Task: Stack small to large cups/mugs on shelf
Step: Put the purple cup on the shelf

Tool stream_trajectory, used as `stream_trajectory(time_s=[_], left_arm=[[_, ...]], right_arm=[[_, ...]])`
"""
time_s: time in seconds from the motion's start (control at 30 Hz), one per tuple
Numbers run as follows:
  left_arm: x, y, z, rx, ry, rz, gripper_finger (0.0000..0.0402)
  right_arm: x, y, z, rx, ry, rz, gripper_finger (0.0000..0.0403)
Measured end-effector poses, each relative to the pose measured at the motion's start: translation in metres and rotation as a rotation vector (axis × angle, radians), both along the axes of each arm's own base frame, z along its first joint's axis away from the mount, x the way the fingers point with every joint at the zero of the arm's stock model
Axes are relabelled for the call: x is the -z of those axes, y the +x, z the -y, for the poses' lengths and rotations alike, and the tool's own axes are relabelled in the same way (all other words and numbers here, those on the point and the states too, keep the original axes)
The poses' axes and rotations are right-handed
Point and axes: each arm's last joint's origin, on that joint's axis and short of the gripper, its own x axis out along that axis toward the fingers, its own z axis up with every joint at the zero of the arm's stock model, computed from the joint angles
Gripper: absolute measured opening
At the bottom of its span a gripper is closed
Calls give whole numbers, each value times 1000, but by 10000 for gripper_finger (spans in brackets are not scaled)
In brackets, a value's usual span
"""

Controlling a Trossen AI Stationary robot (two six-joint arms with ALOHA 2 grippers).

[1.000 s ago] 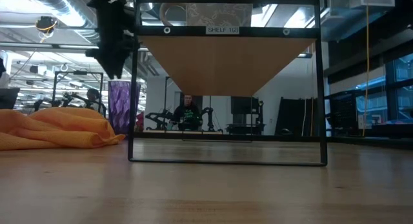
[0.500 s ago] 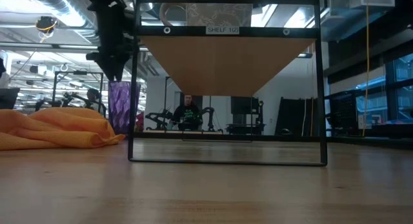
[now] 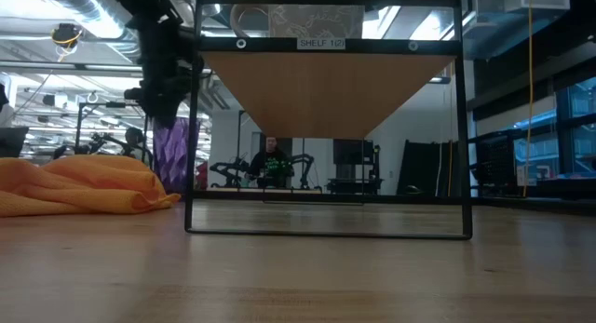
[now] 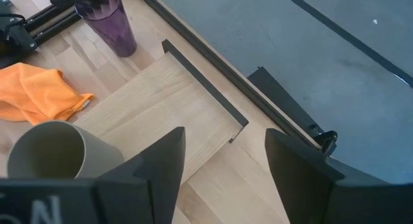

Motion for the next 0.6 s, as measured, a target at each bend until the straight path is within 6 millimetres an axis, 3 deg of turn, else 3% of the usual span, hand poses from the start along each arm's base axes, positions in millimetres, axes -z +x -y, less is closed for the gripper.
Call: stream_trajectory(time_s=[0.23,0.47,0.6], left_arm=[[-1,1,-2,0,22,15,118],[0,1,-2,21,22,-2,20],[-4,3,-1,31,15,17,10]], right_arm=[[0,0,0,0,0,-1,216],[1,-1,0,-1,2,-13,216],[2,-4,3,8,14,-33,216]])
